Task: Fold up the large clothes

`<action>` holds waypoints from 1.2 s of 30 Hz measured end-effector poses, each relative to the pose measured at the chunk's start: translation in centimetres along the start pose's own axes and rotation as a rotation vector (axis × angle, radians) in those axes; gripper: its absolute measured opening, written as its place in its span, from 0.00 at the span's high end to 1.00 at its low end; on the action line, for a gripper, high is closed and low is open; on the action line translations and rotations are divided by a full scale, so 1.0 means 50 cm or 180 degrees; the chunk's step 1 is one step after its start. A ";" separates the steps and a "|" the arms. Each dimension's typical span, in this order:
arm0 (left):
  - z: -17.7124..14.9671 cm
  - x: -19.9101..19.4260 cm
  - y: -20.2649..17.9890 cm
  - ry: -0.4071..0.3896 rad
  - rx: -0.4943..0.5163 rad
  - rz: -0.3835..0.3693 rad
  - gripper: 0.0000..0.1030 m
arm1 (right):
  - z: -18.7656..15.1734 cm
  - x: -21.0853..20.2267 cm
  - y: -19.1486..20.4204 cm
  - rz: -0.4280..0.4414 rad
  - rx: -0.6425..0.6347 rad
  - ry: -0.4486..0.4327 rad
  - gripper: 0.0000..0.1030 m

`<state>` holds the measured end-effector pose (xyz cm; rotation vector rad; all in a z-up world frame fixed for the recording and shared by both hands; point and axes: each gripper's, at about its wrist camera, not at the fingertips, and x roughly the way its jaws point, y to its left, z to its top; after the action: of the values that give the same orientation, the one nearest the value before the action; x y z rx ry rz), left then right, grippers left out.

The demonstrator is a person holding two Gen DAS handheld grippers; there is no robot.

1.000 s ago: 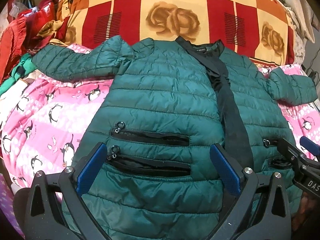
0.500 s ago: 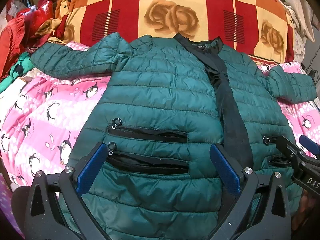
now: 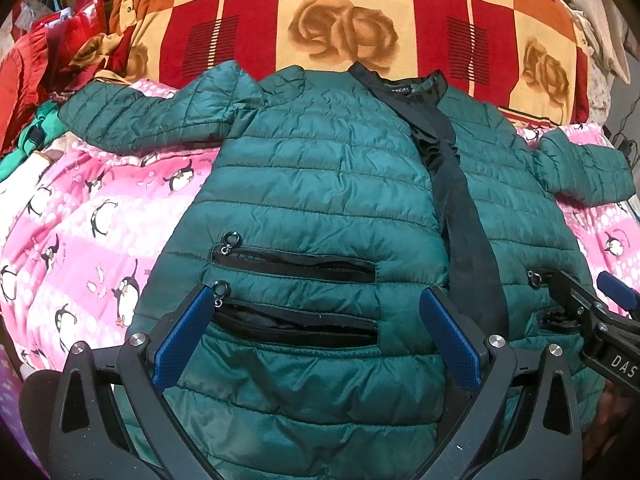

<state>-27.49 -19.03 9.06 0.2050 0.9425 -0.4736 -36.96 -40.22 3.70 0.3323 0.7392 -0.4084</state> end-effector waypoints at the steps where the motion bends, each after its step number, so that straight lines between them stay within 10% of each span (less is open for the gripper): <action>1: 0.000 0.000 0.000 -0.0002 0.0001 0.0001 0.00 | 0.001 0.001 0.000 -0.0004 -0.0005 0.0003 0.00; 36: 0.084 0.023 0.036 -0.0072 -0.0109 0.0114 0.00 | 0.066 0.039 0.038 0.0052 -0.0016 0.0082 0.00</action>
<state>-23.00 -19.33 10.51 0.1850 0.9229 -0.4258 -32.85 -40.46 4.92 0.3393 0.7622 -0.3873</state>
